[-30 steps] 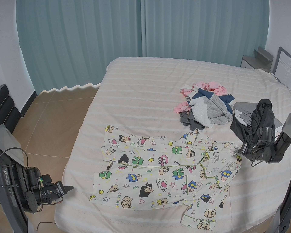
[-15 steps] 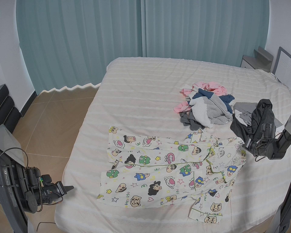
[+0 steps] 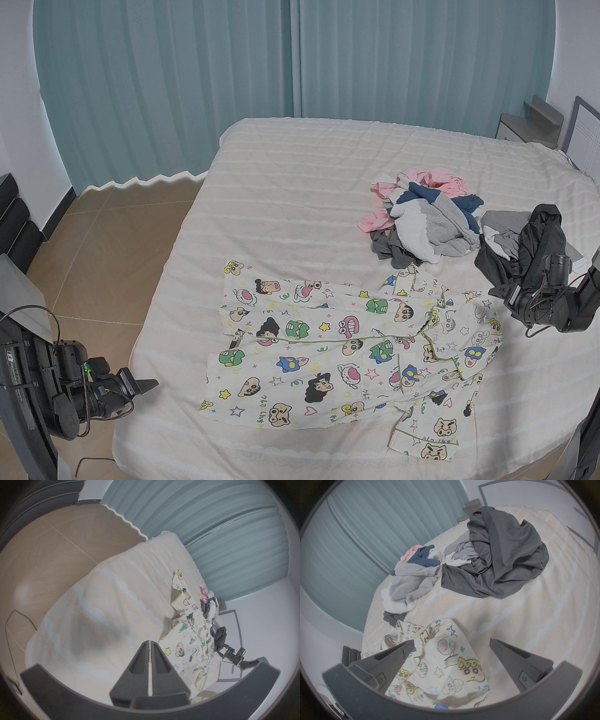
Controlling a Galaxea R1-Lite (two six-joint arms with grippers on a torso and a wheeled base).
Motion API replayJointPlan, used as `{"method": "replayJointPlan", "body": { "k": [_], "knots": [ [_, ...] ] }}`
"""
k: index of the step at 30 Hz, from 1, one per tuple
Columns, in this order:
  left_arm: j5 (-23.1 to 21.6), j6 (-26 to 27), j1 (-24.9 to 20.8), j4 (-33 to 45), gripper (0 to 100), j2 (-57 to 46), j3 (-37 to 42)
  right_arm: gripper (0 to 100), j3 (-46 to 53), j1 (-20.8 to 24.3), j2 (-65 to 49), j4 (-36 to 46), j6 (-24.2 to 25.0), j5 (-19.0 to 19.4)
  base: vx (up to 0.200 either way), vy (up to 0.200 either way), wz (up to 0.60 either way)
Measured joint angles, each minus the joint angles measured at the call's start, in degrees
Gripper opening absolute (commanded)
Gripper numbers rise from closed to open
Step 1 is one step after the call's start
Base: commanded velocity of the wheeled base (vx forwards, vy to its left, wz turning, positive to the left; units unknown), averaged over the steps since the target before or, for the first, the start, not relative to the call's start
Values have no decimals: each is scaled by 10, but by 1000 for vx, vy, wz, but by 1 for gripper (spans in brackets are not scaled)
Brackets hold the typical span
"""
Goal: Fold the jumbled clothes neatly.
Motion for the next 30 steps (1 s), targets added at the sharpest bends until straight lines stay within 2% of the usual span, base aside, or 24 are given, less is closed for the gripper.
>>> {"method": "replayJointPlan", "body": {
  "k": [4, 7, 13, 22, 30],
  "knots": [
    [9, -35, -46, 8, 0, -16, 0, 100, 34, 10, -30, 1, 19, 4, 0, 0, 0],
    [41, -47, -78, 14, 0, -29, 0, 100, 79, 24, -56, 1, 24, 7, 0, 0, 0],
    [67, -61, -107, 24, 0, -49, 0, 100, 173, 73, -113, -2, 31, 9, 0, 0, 0],
    [77, -85, -139, 28, 0, -56, 0, 100, 298, 154, -174, -4, 57, 10, -200, 0, 0],
    [79, -86, -153, 28, 0, -46, 0, 100, 348, 187, -191, -14, 62, 11, -200, 0, 0]
  ]
}}
